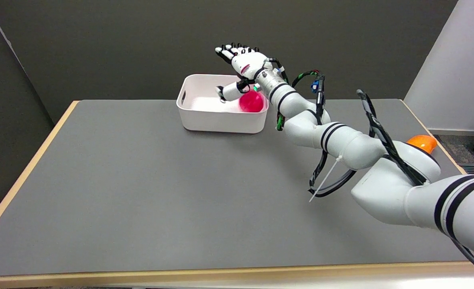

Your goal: Place the red apple into the white box.

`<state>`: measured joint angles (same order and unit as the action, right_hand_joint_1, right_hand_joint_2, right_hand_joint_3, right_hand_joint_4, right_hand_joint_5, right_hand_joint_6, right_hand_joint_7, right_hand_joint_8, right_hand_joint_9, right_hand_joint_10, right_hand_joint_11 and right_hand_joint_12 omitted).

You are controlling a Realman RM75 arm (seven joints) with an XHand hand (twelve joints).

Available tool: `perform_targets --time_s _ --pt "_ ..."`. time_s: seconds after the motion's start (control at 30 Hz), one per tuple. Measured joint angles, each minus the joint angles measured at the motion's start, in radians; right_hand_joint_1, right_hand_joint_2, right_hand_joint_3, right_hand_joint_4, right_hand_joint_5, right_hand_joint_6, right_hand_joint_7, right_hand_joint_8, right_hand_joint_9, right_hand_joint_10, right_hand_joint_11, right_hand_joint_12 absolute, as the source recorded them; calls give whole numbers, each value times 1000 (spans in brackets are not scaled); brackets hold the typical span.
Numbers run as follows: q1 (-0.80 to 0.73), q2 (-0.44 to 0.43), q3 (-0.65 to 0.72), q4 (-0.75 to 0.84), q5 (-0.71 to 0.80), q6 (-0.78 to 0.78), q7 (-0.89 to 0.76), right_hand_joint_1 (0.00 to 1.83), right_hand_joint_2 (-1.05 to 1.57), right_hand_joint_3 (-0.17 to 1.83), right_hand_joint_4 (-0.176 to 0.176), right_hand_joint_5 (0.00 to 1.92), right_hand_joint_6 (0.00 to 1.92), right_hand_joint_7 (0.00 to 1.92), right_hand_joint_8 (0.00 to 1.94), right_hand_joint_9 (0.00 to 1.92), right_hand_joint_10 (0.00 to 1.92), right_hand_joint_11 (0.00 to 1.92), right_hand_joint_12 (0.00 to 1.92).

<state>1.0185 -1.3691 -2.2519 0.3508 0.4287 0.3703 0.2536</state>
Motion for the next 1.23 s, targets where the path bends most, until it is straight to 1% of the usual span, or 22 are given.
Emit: perform_targets --time_s 0.07,0.23,0.63,0.8,1.0,1.07,1.13,1.23 --pt "1 -1 0 1 0 -1 1 251 605 1016 120 -1 72 -1 -1 -1 164 0 799" --pt "2 -2 1 4 1 -2 3 267 597 1011 119 -1 62 -1 -1 -1 119 -1 747" --pt "4 -4 3 33 2 -7 5 290 598 1008 116 -1 82 -1 -1 -1 122 -1 744" --pt "1 -2 5 65 2 -8 4 256 614 1011 114 -1 117 -1 -1 -1 148 -1 762" --pt "-12 12 12 156 1 -13 -4 264 594 992 112 0 172 -1 38 -1 201 -1 792" --pt "-20 20 16 201 1 -17 -13 333 635 1034 110 27 165 -1 95 10 217 -1 787" --pt "-31 30 21 251 1 -20 -24 328 611 1017 113 19 214 -1 161 2 273 -1 826" --pt "-55 47 34 339 1 -24 -46 301 603 1005 110 21 241 -1 192 2 313 -1 858"
